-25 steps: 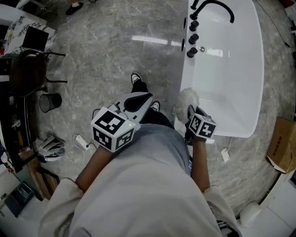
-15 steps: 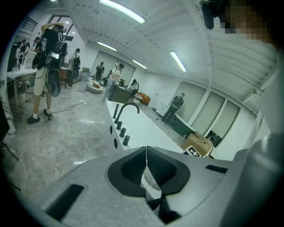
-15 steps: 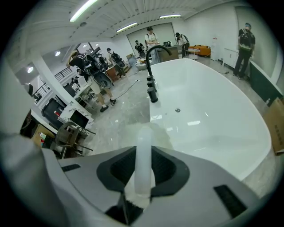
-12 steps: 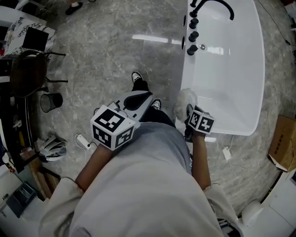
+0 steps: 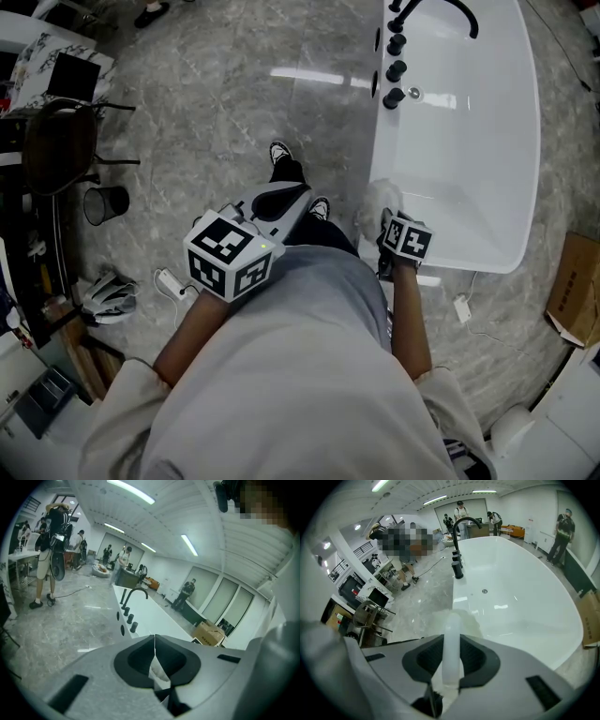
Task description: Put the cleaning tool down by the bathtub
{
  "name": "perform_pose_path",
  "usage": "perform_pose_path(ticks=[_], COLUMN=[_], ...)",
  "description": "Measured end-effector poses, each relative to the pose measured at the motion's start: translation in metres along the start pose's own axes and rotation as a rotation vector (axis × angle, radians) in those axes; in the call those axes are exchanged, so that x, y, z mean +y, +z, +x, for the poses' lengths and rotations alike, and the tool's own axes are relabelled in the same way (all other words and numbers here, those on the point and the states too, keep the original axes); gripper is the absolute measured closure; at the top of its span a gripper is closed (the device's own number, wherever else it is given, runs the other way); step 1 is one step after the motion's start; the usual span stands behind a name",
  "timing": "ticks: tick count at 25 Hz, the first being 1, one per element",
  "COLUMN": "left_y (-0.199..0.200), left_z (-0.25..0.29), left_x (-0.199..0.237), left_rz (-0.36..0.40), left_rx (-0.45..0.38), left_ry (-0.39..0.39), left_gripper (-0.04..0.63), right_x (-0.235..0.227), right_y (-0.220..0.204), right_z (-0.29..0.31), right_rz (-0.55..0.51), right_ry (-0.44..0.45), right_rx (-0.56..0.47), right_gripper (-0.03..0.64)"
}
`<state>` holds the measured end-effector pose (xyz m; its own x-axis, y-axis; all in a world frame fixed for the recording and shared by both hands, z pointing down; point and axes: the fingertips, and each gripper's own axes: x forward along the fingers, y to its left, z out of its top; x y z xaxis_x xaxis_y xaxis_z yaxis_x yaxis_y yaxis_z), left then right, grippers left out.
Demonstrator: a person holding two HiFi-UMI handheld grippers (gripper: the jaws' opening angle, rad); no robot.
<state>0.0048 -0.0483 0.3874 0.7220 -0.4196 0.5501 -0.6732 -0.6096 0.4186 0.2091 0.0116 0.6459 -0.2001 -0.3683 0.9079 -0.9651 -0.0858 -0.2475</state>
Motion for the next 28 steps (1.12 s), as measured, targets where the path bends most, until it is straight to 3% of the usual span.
perform_pose_path(ticks=[6,16,21,28], left_y=[-0.002,-0.002,-0.002,-0.003], left_z=[-0.003,-0.001,0.000,0.003], left_x=[0.002,0.007,0.007,0.008], left_rz=[-0.009,-0.005,0.011,-0.002], left_rx=[0.005,0.023,0.036,0.048], left_ry=[-0.002,0.003,0.004,0.005], left_gripper=[0.586,0.586,0.586,0.586], right_x=[-0.006,-0.011,-0.013,-0.023], right_y=[0.002,0.000,0.005,0.005], right_z=[0.009,0.027,0.035,0.045], right_rz=[-0.021,-0.067,-0.138,-0.125], right_ry=[-0.072,-0.120,-0.153,-0.173], right_rx=[-0.017,-0.039,-0.055,-0.061], right_gripper=[0.541,0.541,0.541,0.541])
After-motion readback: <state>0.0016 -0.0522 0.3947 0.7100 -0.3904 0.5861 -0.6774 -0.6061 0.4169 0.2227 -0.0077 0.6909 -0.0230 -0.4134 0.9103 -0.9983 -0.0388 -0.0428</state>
